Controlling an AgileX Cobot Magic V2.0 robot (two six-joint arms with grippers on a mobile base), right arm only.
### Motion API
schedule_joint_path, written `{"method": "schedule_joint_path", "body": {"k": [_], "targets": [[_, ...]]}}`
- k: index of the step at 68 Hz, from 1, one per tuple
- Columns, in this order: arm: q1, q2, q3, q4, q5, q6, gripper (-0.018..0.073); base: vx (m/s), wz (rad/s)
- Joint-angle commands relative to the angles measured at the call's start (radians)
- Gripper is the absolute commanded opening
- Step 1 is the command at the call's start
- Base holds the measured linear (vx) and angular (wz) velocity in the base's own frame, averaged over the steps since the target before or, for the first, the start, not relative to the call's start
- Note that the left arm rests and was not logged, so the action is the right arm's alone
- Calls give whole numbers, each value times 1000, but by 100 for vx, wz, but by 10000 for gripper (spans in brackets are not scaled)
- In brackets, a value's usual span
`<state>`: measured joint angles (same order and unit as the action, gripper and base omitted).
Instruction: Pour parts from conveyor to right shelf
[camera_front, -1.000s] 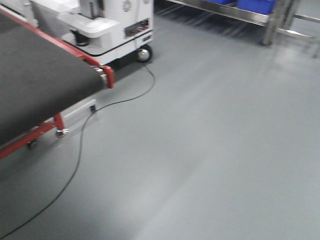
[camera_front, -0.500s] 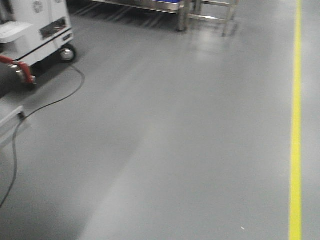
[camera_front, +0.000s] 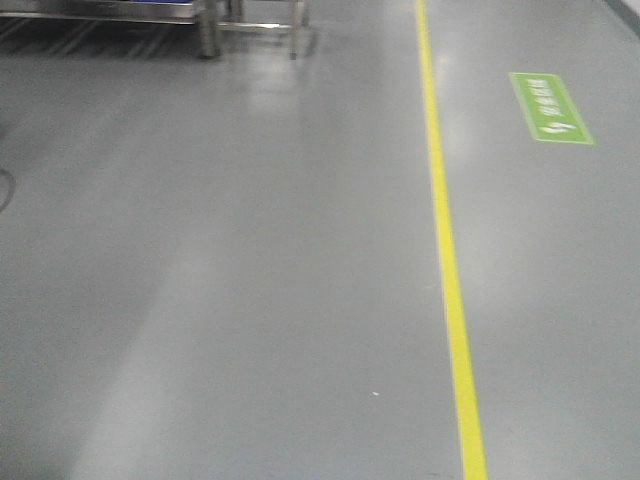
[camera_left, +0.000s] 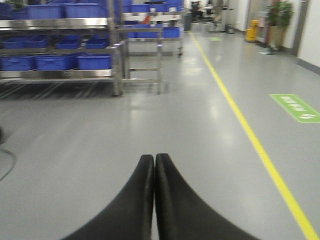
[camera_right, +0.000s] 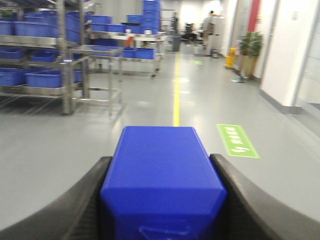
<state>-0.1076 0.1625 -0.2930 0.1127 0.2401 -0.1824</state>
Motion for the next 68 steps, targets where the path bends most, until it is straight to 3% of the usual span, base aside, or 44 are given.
{"method": "schedule_joint_path", "body": {"k": [1, 31, 68], "targets": [[-1, 10, -26, -1, -82, -5, -6, -13, -64], [-1, 10, -26, -1, -82, -5, -6, -8, -49], [-1, 10, -26, -1, -82, -5, -6, 3, -13]]}}
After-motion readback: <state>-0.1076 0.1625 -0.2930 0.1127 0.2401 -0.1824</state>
